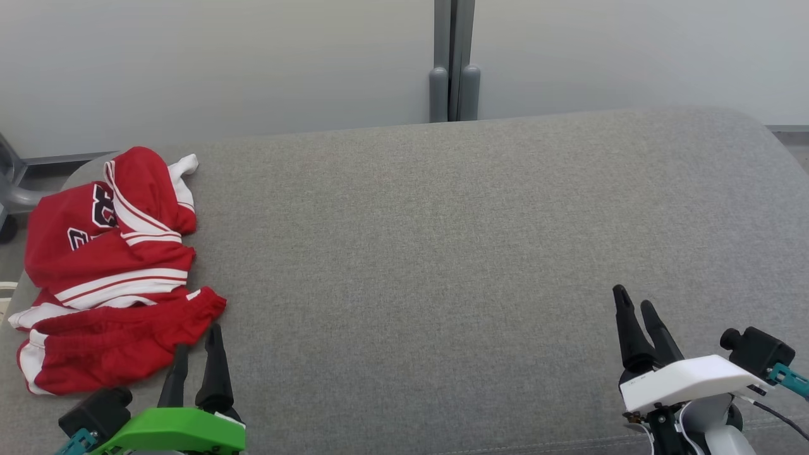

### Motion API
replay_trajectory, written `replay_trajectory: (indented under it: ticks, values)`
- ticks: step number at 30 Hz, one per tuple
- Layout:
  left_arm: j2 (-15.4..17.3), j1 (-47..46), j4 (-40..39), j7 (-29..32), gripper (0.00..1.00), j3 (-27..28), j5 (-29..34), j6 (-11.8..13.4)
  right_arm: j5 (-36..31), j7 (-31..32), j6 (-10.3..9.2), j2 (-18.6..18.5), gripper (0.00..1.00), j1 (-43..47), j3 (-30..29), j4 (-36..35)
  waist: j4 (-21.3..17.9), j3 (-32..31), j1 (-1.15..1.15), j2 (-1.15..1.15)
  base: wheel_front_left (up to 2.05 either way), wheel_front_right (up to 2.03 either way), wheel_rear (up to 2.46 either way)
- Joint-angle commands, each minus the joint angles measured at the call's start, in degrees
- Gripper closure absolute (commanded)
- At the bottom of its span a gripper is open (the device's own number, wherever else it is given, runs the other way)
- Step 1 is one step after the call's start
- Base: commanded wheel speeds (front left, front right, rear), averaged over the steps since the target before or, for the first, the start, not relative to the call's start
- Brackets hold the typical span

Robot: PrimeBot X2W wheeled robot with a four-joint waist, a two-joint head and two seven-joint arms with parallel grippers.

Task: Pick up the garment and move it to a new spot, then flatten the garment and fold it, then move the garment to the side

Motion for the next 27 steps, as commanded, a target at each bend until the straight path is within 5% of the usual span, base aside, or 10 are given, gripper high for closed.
replay_trajectory:
  ticks: [1, 27]
  values:
    - [0.8, 0.0, -0.7, -0.4, 0.0, -0.1, 1.5, 0.3, -1.4, -0.5, 0.02, -0.3, 0.0, 0.0, 0.3, -0.9, 0.0, 0.0, 0.0, 0.0, 0.0, 0.0, 0.0]
    - [3.7, 3.4, -0.5, -4.0, 0.0, -2.5, 18.6, 2.8, -18.7, -5.1, 0.03, -0.5, 0.0, 0.3, 5.6, 1.7, 0.0, -1.5, 0.0, 0.0, 0.0, 0.0, 0.0]
